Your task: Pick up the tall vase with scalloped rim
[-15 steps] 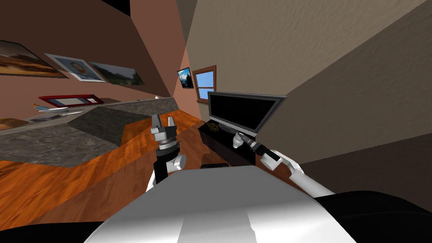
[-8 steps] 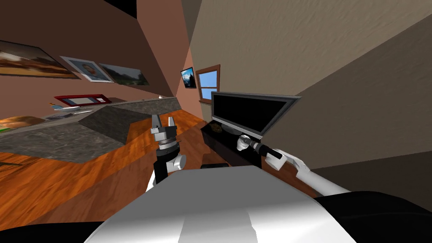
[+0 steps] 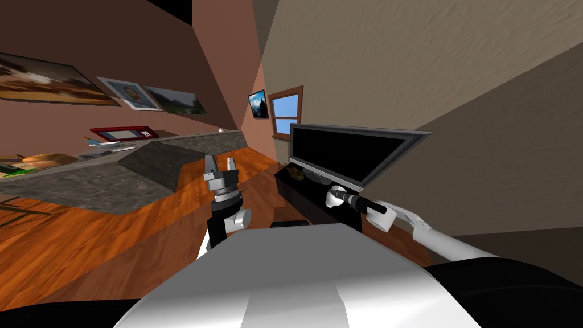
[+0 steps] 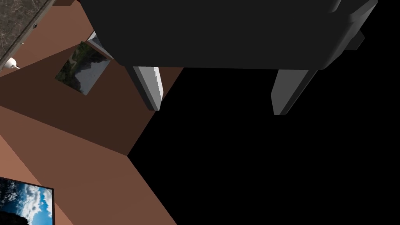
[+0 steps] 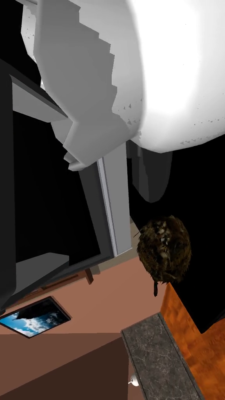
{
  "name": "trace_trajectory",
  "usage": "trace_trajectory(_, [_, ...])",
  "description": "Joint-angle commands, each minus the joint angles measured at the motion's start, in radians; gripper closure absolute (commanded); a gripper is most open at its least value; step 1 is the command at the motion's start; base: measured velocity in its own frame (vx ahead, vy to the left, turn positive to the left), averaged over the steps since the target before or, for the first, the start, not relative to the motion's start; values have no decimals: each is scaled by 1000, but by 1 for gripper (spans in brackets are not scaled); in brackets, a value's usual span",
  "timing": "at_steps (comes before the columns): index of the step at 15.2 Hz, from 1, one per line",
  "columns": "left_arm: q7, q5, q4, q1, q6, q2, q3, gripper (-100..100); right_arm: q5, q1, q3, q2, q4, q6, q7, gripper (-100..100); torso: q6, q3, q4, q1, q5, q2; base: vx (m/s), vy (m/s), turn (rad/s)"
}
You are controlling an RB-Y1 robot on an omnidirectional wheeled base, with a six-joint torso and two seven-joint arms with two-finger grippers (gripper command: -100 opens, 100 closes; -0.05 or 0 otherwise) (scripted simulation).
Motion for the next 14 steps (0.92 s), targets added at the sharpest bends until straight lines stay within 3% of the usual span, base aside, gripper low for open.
trace_trajectory(1, [0,0,0,0,0,0,0,0,-28,-6,30,-50,28,35,30,-100,0,0,0,0,0,0,63,99,94])
trace_trajectory(5, [0,0,0,0,0,0,0,0,-46,-5,48,-101,44,61,51,-100,0,0,0,3,1,0,58,97,54])
trace_trajectory(11, [0,0,0,0,0,0,0,0,-113,0,117,-236,102,151,126,-100,0,0,0,2,1,0,51,103,73])
trace_trajectory(14, [0,0,0,0,0,0,0,0,-128,2,133,-273,114,170,143,-100,0,0,0,4,1,0,59,118,59])
